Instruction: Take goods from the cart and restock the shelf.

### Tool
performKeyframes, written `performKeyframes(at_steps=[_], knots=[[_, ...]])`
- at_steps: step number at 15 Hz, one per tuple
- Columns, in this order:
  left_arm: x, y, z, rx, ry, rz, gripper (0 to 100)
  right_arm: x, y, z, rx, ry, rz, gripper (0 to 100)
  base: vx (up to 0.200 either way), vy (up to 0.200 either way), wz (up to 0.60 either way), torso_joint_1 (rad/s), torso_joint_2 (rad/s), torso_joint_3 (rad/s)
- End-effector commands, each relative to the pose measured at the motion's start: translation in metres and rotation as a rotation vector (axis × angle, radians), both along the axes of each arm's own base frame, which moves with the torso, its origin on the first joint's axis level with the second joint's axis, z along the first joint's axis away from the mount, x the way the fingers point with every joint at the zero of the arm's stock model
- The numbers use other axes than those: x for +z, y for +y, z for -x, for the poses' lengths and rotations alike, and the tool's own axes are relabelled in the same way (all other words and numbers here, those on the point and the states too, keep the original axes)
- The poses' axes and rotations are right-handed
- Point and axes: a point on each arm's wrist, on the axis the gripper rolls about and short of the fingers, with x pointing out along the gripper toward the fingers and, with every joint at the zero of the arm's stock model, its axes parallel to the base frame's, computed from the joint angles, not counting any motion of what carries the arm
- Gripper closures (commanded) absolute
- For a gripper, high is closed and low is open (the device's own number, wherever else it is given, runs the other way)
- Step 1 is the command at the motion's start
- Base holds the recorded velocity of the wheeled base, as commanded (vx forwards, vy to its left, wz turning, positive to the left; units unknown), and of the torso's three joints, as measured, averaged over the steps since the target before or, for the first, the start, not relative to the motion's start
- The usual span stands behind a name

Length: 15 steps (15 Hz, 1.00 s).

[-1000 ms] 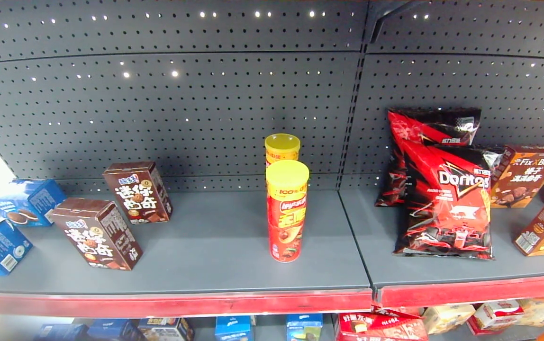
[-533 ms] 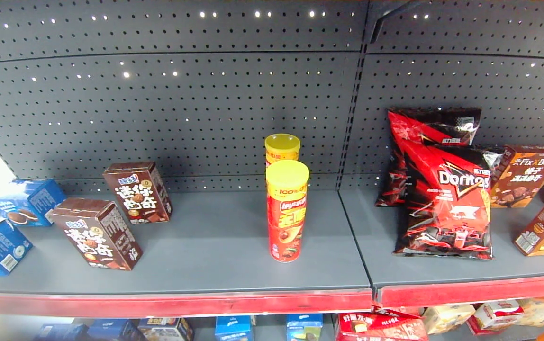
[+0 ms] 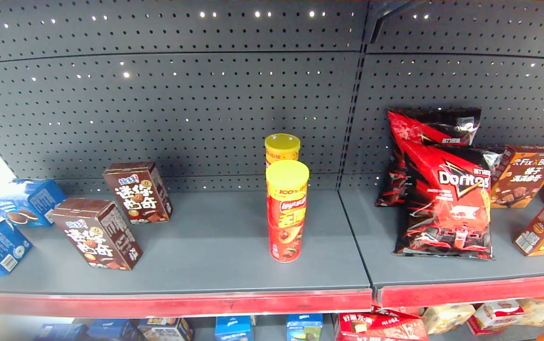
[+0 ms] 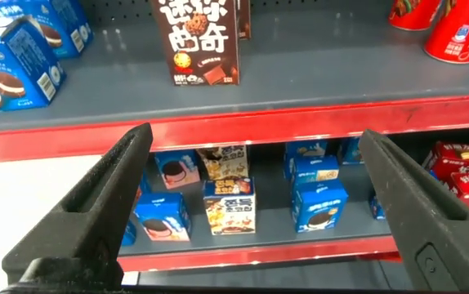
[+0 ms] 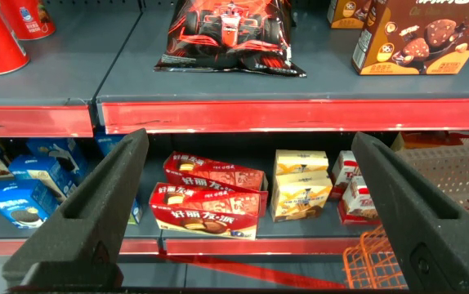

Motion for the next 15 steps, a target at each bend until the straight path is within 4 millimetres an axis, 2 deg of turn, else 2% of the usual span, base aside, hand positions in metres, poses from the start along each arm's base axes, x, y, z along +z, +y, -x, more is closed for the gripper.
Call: performKeyframes(at_steps=[1, 15], knots=[[0.0001, 0.0, -0.0002, 0.002, 0.002, 0.001, 0, 0.0, 0.0, -0.0001, 0.001, 0.001, 0.0, 0, 0.0, 0.0, 0.0, 0.0, 0.0, 0.0], [0.0001, 0.0, -0.0002, 0.002, 0.002, 0.001, 0, 0.0, -0.0001, -0.0001, -0.002, 0.001, 0.0, 0, 0.0, 0.0, 0.0, 0.0, 0.0, 0.0]])
